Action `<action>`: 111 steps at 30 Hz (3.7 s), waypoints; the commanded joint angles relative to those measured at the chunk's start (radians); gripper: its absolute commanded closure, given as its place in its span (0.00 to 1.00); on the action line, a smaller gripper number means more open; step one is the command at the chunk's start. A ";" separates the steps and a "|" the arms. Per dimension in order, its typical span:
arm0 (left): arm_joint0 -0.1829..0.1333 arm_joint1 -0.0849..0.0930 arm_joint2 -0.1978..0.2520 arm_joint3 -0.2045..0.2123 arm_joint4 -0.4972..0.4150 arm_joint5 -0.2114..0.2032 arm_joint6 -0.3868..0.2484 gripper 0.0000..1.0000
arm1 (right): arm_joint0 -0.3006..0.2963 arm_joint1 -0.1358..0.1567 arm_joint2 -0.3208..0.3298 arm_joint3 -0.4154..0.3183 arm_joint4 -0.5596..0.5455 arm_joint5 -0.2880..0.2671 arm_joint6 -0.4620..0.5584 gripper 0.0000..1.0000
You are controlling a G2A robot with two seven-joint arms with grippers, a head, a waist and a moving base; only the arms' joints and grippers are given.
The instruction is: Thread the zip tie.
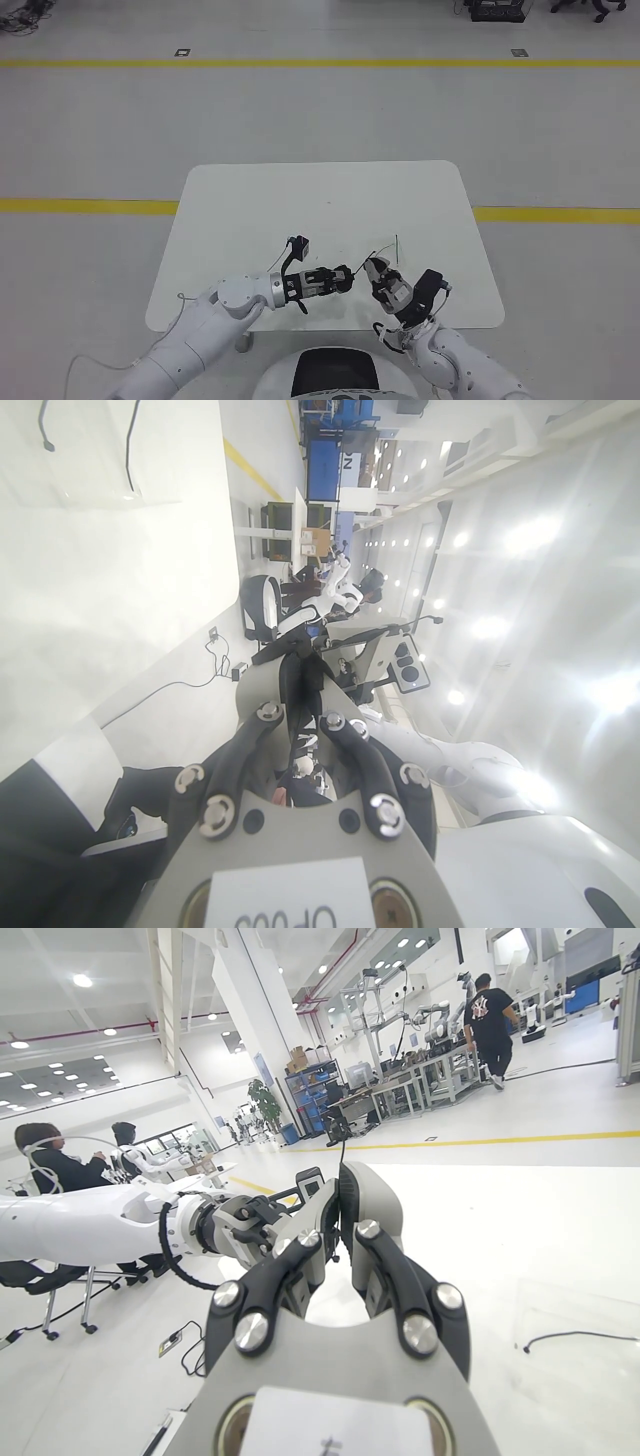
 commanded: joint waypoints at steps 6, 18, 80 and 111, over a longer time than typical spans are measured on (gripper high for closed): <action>0.000 0.000 0.000 0.000 0.000 0.000 0.000 1.00 | 0.000 -0.002 0.000 0.003 -0.002 0.000 0.004 1.00; 0.000 0.000 0.000 0.000 0.000 0.000 0.000 1.00 | 0.004 -0.006 0.001 0.011 -0.004 0.000 0.008 1.00; 0.000 0.000 0.000 0.000 0.000 0.000 0.000 1.00 | -0.019 -0.018 0.033 0.000 -0.042 0.000 0.012 1.00; 0.000 0.000 0.000 0.000 0.000 0.000 0.000 1.00 | -0.017 -0.017 0.030 -0.001 -0.047 0.000 0.004 1.00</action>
